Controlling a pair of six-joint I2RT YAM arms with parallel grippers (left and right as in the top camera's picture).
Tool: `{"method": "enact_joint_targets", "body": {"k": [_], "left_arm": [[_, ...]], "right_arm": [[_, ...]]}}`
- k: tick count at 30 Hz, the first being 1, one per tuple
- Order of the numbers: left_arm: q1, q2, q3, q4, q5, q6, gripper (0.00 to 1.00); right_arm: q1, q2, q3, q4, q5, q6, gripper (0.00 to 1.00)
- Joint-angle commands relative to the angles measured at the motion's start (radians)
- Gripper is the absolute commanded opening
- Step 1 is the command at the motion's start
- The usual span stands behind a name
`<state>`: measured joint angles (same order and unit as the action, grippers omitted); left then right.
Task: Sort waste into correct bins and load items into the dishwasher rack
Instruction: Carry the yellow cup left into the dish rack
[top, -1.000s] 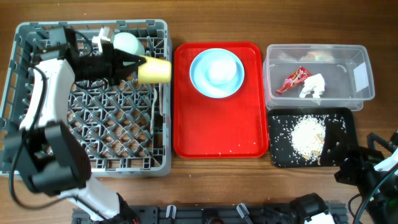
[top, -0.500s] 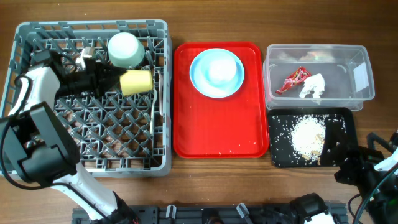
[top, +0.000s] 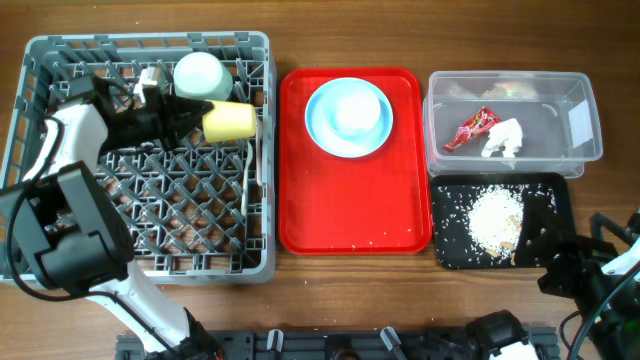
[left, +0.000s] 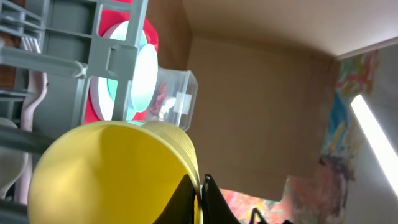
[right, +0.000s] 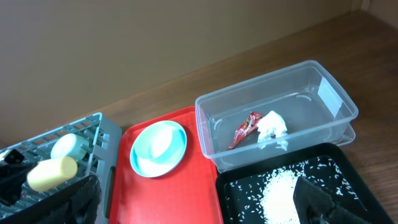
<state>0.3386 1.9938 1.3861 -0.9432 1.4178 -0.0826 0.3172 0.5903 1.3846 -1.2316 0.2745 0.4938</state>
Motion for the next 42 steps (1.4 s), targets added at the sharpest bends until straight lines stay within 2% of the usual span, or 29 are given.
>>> {"method": "enact_joint_targets", "body": {"k": [1, 3, 9, 12, 17, 21, 27, 28, 29, 31, 35, 42], "left_arm": [[-0.029, 0.016, -0.008, 0.021, -0.007, 0.023, 0.04], [-0.025, 0.022, -0.008, 0.023, -0.024, 0.023, 0.04], [-0.016, 0.025, -0.016, 0.016, -0.24, 0.023, 0.04], [-0.015, 0.03, -0.022, 0.029, -0.257, 0.022, 0.04], [0.006, 0.032, -0.022, 0.034, -0.399, -0.037, 0.04], [0.02, 0.032, -0.022, 0.03, -0.462, -0.037, 0.04], [0.029, 0.031, -0.019, 0.031, -0.469, -0.038, 0.04], [0.033, 0.029, -0.016, 0.031, -0.469, -0.038, 0.84], [0.04, 0.029, -0.01, 0.029, -0.469, -0.047, 1.0], [0.054, 0.021, 0.007, 0.011, -0.469, -0.104, 1.0], [0.077, -0.047, 0.029, 0.008, -0.492, -0.135, 1.0], [0.06, -0.259, 0.036, 0.009, -0.76, -0.196, 1.0]], "right_arm": [[-0.005, -0.003, 0.005, 0.003, 0.017, 0.006, 1.0], [-0.005, -0.003, 0.005, 0.003, 0.017, 0.006, 1.0], [-0.005, -0.003, 0.005, 0.003, 0.017, 0.006, 1.0], [-0.005, -0.003, 0.005, 0.003, 0.017, 0.006, 1.0], [-0.005, -0.003, 0.005, 0.003, 0.017, 0.006, 1.0], [-0.005, -0.003, 0.005, 0.003, 0.017, 0.006, 1.0], [-0.005, -0.003, 0.005, 0.003, 0.017, 0.006, 1.0], [-0.005, -0.003, 0.005, 0.003, 0.017, 0.006, 1.0], [-0.005, -0.003, 0.005, 0.003, 0.017, 0.006, 0.99], [-0.005, -0.003, 0.005, 0.003, 0.017, 0.006, 1.0], [-0.005, -0.003, 0.005, 0.003, 0.017, 0.006, 1.0], [-0.005, -0.003, 0.005, 0.003, 0.017, 0.006, 1.0]]}}
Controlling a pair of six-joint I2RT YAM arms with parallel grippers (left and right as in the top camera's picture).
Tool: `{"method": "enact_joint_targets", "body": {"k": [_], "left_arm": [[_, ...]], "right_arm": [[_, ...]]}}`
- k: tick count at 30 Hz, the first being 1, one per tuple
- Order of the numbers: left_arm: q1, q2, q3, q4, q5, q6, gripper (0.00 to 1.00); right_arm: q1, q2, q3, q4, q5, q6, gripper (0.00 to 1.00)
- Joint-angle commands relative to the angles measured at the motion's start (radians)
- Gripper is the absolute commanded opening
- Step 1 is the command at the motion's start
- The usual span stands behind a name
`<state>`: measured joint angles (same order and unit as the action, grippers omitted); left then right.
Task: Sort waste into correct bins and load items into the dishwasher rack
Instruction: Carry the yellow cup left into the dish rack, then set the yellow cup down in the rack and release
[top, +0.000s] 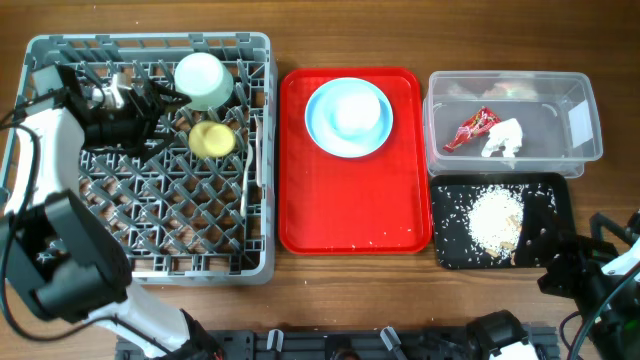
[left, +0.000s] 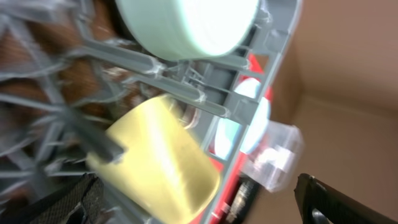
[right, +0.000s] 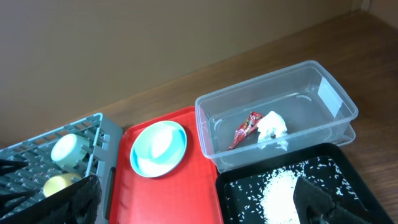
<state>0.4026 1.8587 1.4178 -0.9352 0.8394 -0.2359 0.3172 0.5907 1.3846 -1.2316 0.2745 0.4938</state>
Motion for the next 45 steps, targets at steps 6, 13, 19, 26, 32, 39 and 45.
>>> {"method": "enact_joint_targets", "body": {"k": [6, 13, 19, 26, 32, 39, 45], "left_arm": [[-0.184, -0.379, 0.004, 0.027, -0.461, -0.09, 1.0], [-0.557, -0.422, 0.004, 0.064, -0.741, -0.095, 1.0], [-0.771, -0.304, 0.004, 0.145, -0.657, -0.095, 0.65], [-0.924, -0.175, 0.004, 0.16, -0.978, -0.097, 0.04], [-0.737, -0.222, 0.004, -0.118, -0.985, -0.156, 0.04], [-0.562, -0.184, 0.003, -0.135, -0.962, -0.119, 0.04], [-0.535, -0.132, 0.002, -0.092, -0.915, -0.119, 0.04]], "right_arm": [[-0.005, -0.004, 0.005, 0.003, 0.017, 0.006, 1.0], [-0.005, -0.004, 0.005, 0.003, 0.017, 0.006, 1.0], [-0.005, -0.004, 0.005, 0.003, 0.017, 0.006, 1.0], [-0.005, -0.004, 0.005, 0.003, 0.017, 0.006, 1.0], [-0.005, -0.004, 0.005, 0.003, 0.017, 0.006, 1.0], [-0.005, -0.004, 0.005, 0.003, 0.017, 0.006, 1.0], [-0.005, -0.004, 0.005, 0.003, 0.017, 0.006, 1.0]]}}
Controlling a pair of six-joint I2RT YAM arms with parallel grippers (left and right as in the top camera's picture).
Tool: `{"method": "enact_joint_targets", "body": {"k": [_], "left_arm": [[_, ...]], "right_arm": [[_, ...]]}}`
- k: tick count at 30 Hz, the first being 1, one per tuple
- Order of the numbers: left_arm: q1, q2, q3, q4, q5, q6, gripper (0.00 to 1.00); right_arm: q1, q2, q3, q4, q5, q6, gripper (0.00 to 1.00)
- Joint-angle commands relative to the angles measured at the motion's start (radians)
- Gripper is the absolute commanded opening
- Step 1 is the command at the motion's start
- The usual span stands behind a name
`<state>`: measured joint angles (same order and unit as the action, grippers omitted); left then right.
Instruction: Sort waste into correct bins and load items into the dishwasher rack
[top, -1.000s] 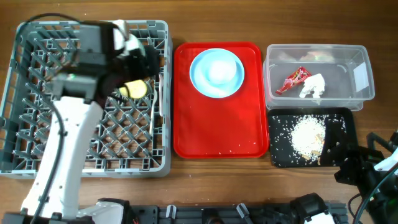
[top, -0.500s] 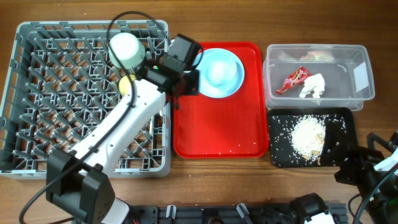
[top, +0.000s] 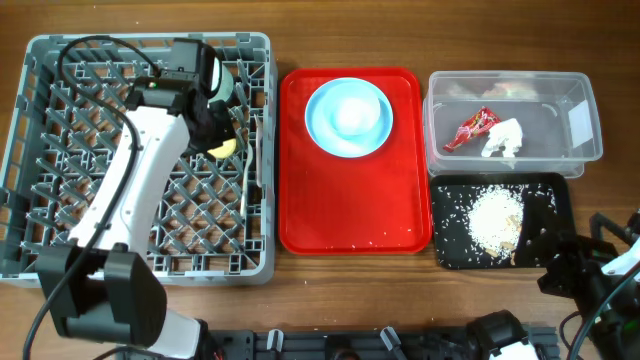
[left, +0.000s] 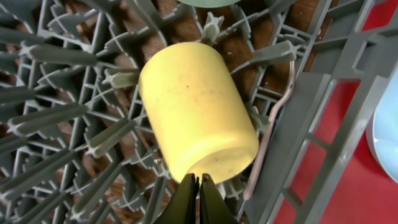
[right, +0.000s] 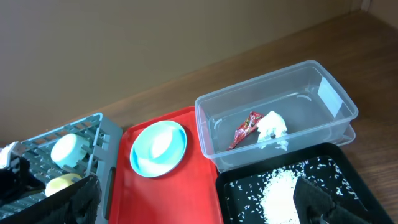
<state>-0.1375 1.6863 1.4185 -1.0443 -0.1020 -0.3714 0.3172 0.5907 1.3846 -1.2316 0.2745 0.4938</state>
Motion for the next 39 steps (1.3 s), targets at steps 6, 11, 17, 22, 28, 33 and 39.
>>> {"method": "enact_joint_targets", "body": {"k": [6, 11, 17, 22, 28, 33, 39], "left_arm": [[0.018, 0.07, 0.001, 0.084, -0.029, 0.016, 0.04], [0.099, 0.065, 0.002, 0.121, -0.09, -0.027, 0.04], [0.127, -0.011, 0.077, 0.148, -0.089, -0.027, 0.1], [0.047, -0.173, 0.161, 0.182, 0.09, -0.038, 0.18], [-0.199, -0.219, 0.157, 0.303, 0.217, -0.029, 0.49], [-0.357, -0.044, 0.157, 0.406, 0.197, -0.025, 0.48], [-0.468, 0.277, 0.157, 0.58, 0.195, 0.031, 0.41]], "right_arm": [[-0.005, -0.004, 0.005, 0.003, 0.017, 0.006, 1.0], [-0.005, -0.004, 0.005, 0.003, 0.017, 0.006, 1.0], [-0.005, -0.004, 0.005, 0.003, 0.017, 0.006, 1.0], [-0.005, -0.004, 0.005, 0.003, 0.017, 0.006, 1.0], [-0.005, -0.004, 0.005, 0.003, 0.017, 0.006, 1.0], [-0.005, -0.004, 0.005, 0.003, 0.017, 0.006, 1.0], [-0.005, -0.004, 0.005, 0.003, 0.017, 0.006, 1.0]]}}
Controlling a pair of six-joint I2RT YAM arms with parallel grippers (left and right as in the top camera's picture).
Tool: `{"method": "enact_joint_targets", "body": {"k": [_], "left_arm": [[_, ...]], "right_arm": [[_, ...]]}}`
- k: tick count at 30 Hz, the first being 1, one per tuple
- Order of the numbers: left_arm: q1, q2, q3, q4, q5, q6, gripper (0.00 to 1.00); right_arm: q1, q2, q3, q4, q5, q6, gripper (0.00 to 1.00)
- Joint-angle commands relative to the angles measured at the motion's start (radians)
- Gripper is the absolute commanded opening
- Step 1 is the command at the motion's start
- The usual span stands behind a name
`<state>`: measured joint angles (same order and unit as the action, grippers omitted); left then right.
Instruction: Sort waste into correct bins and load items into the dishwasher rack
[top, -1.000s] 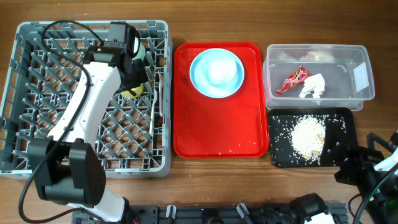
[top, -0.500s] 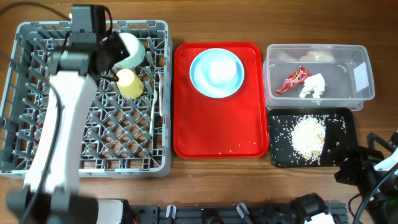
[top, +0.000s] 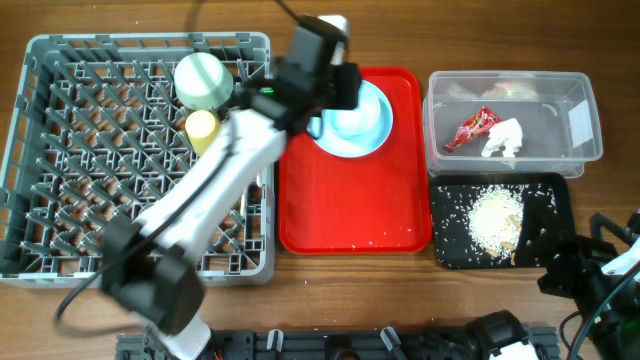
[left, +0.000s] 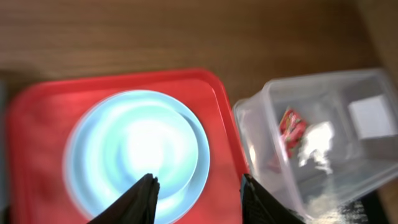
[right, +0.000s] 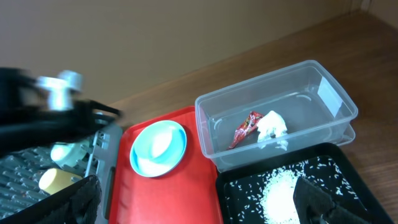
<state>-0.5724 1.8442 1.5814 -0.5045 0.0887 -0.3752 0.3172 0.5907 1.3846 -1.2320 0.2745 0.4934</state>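
Note:
A light blue bowl (top: 362, 122) sits at the back of the red tray (top: 350, 210). My left gripper (left: 199, 198) hovers over the bowl (left: 137, 146), open and empty, its fingers (left: 140, 200) over the bowl's near right part. In the grey dish rack (top: 60, 200) stand a yellow cup (top: 202, 125) and a pale green cup (top: 203, 79). The clear bin (top: 580, 120) holds a red wrapper (top: 474, 128) and crumpled white paper (top: 503, 138). My right gripper (right: 198, 204) rests wide open at the table's front right, holding nothing.
A black tray (top: 550, 200) with a heap of rice (top: 495, 218) lies in front of the clear bin. My left arm (top: 215, 190) stretches diagonally across the rack's right half. Loose rice grains dot the red tray's front.
My left gripper was shut, low over the yellow cup in the rack. It is now open, over the blue bowl on the red tray. The right arm has not moved.
First my left gripper held the yellow cup on its side over the rack's back. Then it was open and the cup lay in the rack under the pale green cup. Later its shut fingers were at the cup. Now it is over the bowl.

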Motion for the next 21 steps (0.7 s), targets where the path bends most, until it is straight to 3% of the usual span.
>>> {"method": "enact_joint_targets", "body": {"k": [1, 6, 21], "left_arm": [[-0.042, 0.164, -0.006, 0.063, 0.004, 0.035, 0.39], [-0.053, 0.288, -0.006, 0.163, 0.004, 0.035, 0.37], [-0.063, 0.35, -0.006, 0.121, 0.004, 0.039, 0.3]], "right_arm": [[-0.005, -0.004, 0.005, 0.003, 0.017, 0.006, 1.0], [-0.005, -0.004, 0.005, 0.003, 0.017, 0.006, 1.0], [-0.005, -0.004, 0.005, 0.003, 0.017, 0.006, 1.0]]}}
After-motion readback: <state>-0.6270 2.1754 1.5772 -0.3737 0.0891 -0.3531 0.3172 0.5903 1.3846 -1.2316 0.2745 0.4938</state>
